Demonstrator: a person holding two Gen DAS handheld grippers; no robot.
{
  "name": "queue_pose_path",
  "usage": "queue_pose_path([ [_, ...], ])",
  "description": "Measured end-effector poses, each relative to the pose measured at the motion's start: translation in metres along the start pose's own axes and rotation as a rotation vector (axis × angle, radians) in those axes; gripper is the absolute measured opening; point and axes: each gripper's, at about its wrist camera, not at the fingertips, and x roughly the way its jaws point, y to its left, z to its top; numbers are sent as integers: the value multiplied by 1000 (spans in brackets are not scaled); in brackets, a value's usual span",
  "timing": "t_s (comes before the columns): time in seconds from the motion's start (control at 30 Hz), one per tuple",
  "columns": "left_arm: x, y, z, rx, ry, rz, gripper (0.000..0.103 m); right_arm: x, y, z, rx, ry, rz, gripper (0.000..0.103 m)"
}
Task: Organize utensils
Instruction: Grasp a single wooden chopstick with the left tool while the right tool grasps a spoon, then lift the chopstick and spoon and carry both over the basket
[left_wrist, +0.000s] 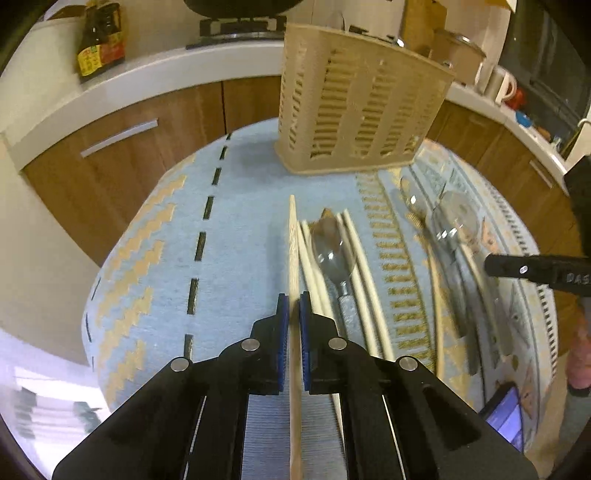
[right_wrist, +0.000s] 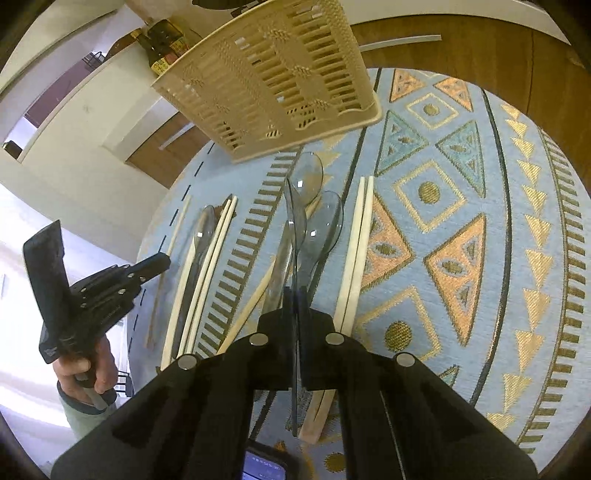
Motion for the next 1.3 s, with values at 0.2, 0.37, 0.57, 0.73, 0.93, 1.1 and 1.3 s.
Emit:
queue_pose_path([
  [0.2, 0, 0, -1, 1, -10, -6, 4, 16, 12, 0, -61, 61, -66, 3],
  [0.37, 2, 1, -3, 9, -8, -21, 4, 20, 22, -1, -123, 82, -115, 28],
  [0.57, 6, 2, -5, 8, -3, -32, 4, 30, 49, -9, -269, 127, -246, 28],
  [0.73, 7, 2, -6, 5, -3, -36, 4, 42, 72, -17, -364, 186, -376, 28],
  [0.93, 8, 3, -3, 4, -10, -43, 4, 56, 70, 6, -321, 180, -435, 28],
  [1.1, 4, 4, 1, 4, -35, -41, 4, 53, 64, 20, -301, 191, -443, 13],
  [1.3, -22, 13, 16, -40, -144, -89, 4, 18, 62, 25, -282, 99, -326, 10],
])
